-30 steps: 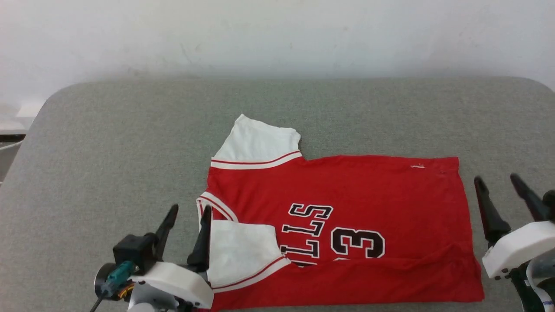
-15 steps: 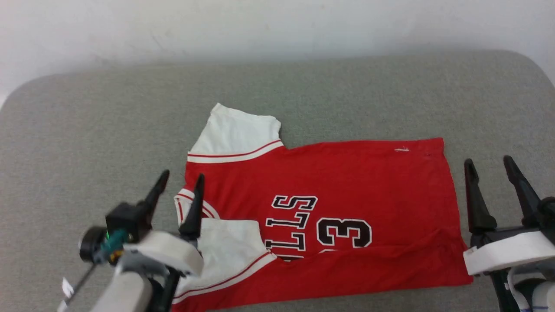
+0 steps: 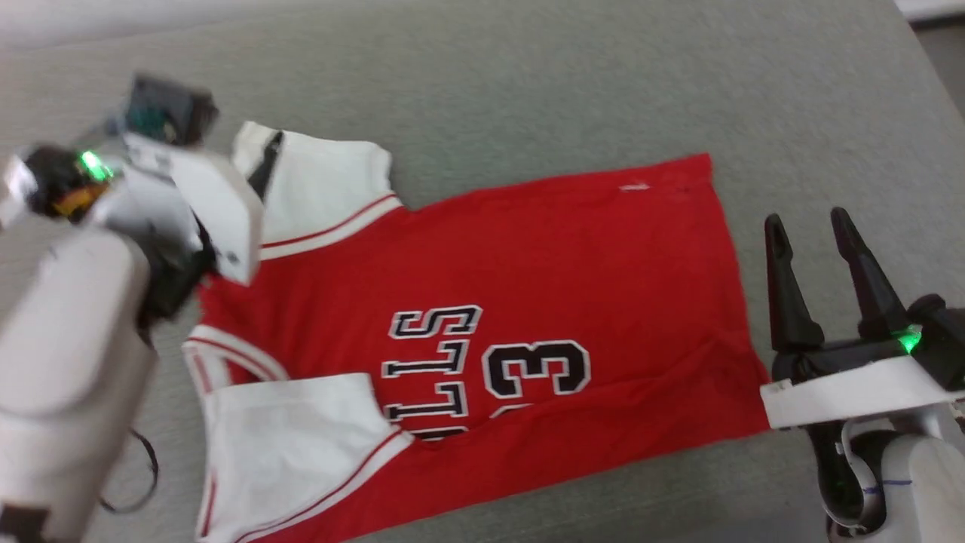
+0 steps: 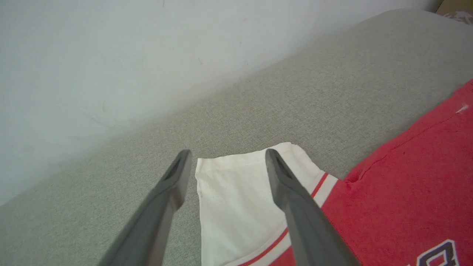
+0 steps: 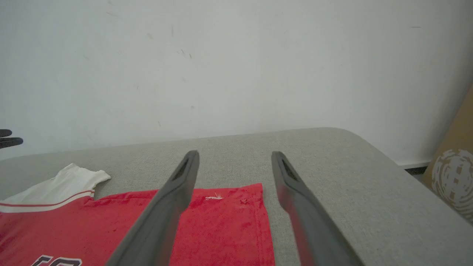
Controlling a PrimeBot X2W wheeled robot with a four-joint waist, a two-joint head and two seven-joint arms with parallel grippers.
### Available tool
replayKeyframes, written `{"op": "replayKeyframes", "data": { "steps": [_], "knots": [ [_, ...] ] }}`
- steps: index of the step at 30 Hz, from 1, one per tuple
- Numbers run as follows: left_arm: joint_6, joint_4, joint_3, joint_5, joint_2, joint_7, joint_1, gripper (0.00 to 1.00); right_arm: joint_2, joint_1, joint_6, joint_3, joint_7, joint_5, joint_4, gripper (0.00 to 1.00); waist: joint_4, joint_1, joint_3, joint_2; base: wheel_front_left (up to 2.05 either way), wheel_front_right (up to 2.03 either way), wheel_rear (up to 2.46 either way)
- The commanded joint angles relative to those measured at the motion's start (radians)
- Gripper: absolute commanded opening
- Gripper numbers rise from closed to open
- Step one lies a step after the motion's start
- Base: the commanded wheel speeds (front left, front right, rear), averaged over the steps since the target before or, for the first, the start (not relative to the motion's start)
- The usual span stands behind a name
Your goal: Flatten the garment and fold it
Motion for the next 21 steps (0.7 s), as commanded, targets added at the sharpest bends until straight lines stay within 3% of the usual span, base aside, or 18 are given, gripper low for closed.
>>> {"op": "replayKeyframes", "data": {
  "steps": [1, 5, 11, 15, 21],
  "knots": [
    [-0.006, 0.012, 0.0, -0.006, 0.009, 0.018, -0.027, 1.0, 0.003, -0.017, -0.001, 0.004, -0.006, 0.008, 0.001, 1.0, -0.108, -0.0003, 0.104, 0.0, 0.0, 0.0, 0.0],
    [-0.041, 0.125, -0.023, -0.03, 0.045, 0.232, -0.156, 1.0, 0.007, -0.043, -0.001, 0.035, -0.027, 0.01, 0.005, 1.0, -0.153, -0.0003, 0.134, 0.0, 0.0, 0.0, 0.0],
    [-0.049, 0.231, -0.045, -0.036, 0.092, 0.483, -0.283, 1.0, 0.01, -0.059, -0.001, 0.057, -0.056, 0.072, -0.015, 1.0, -0.189, -0.0003, 0.173, 0.0, 0.0, 0.0, 0.0],
    [-0.028, 0.281, -0.034, -0.049, 0.111, 0.551, -0.309, 1.0, 0.011, -0.061, -0.001, 0.063, -0.063, 0.08, -0.017, 1.0, -0.198, -0.0003, 0.19, 0.0, 0.0, 0.0, 0.0],
    [-0.019, 0.308, -0.032, -0.068, 0.116, 0.571, -0.28, 1.0, 0.011, -0.064, -0.001, 0.062, -0.072, 0.081, -0.005, 1.0, -0.196, -0.0003, 0.207, 0.0, 0.0, 0.0, 0.0]
  ]
}}
